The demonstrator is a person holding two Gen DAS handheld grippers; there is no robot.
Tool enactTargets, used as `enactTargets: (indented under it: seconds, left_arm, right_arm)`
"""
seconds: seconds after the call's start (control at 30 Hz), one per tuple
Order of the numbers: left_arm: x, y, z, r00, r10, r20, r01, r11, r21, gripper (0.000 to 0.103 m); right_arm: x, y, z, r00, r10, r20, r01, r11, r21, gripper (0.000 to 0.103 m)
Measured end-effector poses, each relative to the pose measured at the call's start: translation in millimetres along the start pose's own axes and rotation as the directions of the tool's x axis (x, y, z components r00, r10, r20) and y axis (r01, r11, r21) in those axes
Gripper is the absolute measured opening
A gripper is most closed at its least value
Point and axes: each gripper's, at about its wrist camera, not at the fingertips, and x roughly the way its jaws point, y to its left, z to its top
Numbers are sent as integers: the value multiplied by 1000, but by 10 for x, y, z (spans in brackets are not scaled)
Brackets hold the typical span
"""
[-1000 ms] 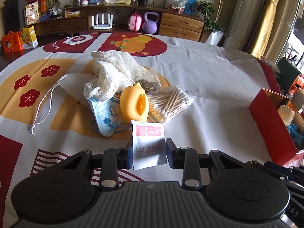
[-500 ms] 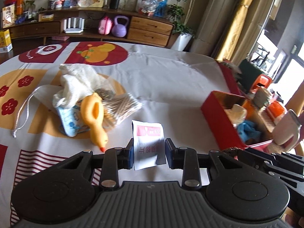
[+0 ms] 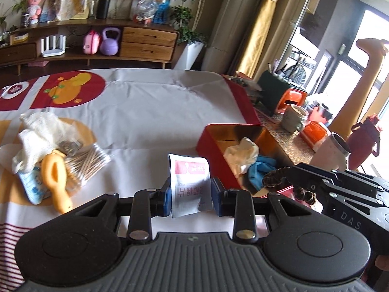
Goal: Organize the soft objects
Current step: 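Carry the hair tie and wipe packet over the red box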
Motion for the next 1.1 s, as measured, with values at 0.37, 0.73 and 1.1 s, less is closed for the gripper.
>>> enactTargets:
  seconds: [0.37, 0.73, 1.1]
  left_arm:
    - [446, -635, 128, 998, -41, -49, 47, 991, 129, 32]
    - [933, -965, 160, 992, -54, -111, 71, 985, 157, 32]
    - [979, -986, -2, 989, -49, -139, 72, 984, 165, 32]
  right_arm:
    - [81, -581, 139, 998, -60, 18, 59, 998, 13, 7]
    - [15, -915, -248, 997, 24, -73, -21, 999, 43, 22]
    - [213, -842, -839, 981, 43, -192, -22, 993, 113, 49]
